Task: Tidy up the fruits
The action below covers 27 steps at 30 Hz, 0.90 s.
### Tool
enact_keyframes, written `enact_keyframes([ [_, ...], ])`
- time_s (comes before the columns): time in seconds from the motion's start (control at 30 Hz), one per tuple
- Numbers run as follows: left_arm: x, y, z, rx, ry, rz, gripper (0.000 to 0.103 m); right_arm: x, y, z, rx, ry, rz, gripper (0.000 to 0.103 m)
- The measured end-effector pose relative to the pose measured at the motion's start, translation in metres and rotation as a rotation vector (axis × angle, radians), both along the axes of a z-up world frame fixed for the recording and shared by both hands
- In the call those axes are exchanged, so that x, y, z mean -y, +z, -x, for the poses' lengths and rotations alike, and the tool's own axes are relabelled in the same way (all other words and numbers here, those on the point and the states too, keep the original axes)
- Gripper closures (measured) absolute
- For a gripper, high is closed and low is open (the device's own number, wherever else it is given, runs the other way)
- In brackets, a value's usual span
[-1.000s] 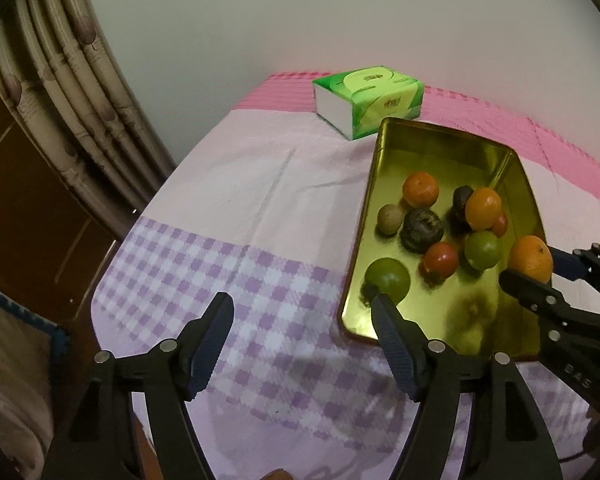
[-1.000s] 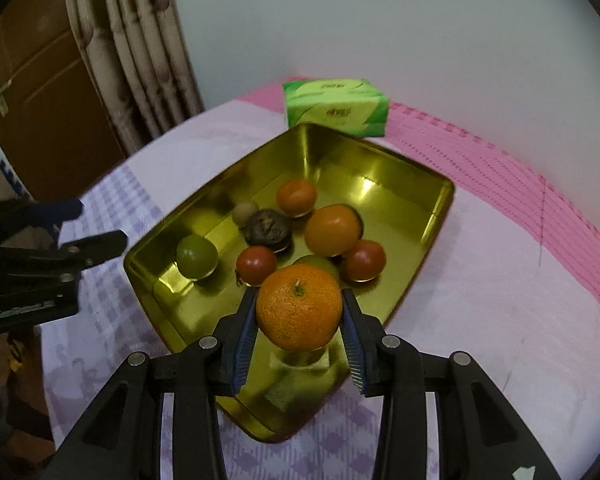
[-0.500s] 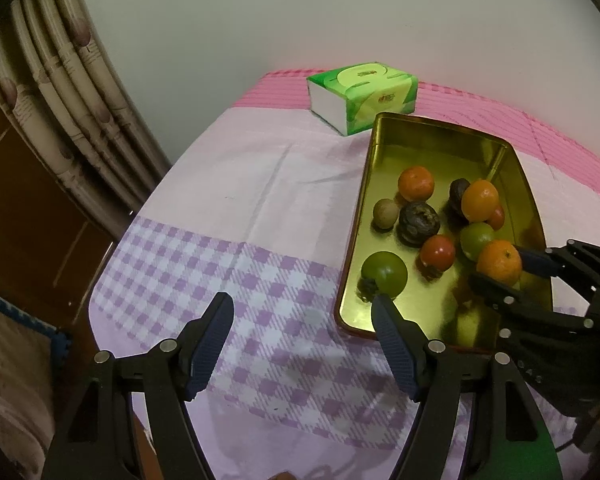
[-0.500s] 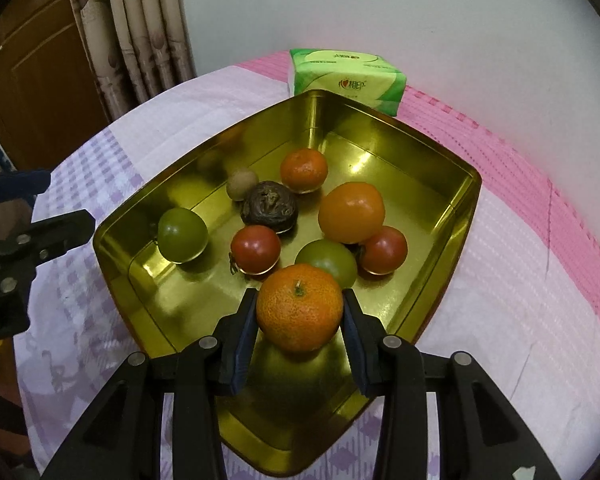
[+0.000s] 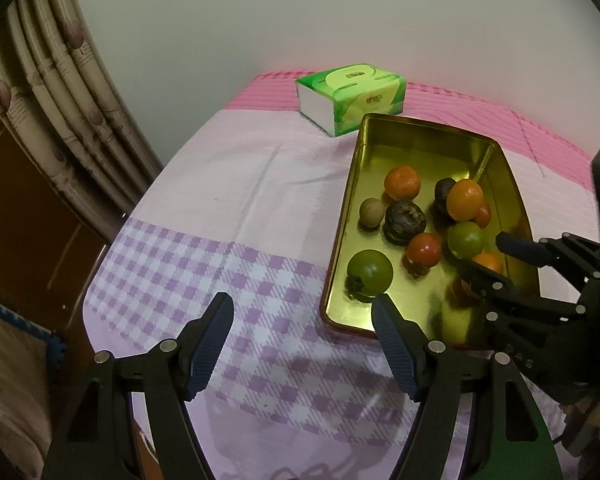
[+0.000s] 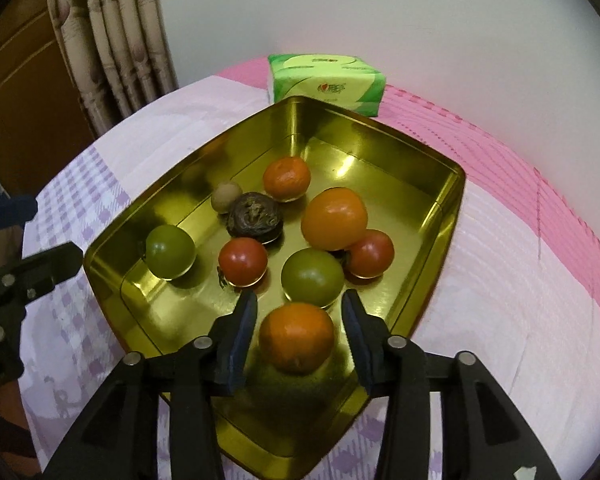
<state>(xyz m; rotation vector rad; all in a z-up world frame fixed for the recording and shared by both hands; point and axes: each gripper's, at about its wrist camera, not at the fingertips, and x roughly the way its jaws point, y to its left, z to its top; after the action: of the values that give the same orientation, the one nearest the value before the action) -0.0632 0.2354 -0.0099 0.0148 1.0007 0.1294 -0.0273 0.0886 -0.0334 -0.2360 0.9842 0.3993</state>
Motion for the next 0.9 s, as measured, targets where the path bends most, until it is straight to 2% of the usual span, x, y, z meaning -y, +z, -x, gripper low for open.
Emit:
enact_keyframes([
  [0.37,0.007,0.004,0.003,0.005,-0.021,0.005,0.031,0.021,0.037,0.025,0.068,-0.087,-0.058,0.018],
  [0.57,0.013,0.004,0.004,0.000,-0.044,-0.002,0.031,0.039,0.039,0.038,0.039,-0.170,-0.087,0.003],
  [0.67,0.016,0.004,0.005,0.002,-0.054,-0.011,0.031,0.042,0.033,0.045,0.006,-0.210,-0.091,0.003],
  [0.9,0.019,0.004,0.007,0.001,-0.066,-0.028,0.031,0.036,0.023,0.055,-0.037,-0.219,-0.067,0.002],
])
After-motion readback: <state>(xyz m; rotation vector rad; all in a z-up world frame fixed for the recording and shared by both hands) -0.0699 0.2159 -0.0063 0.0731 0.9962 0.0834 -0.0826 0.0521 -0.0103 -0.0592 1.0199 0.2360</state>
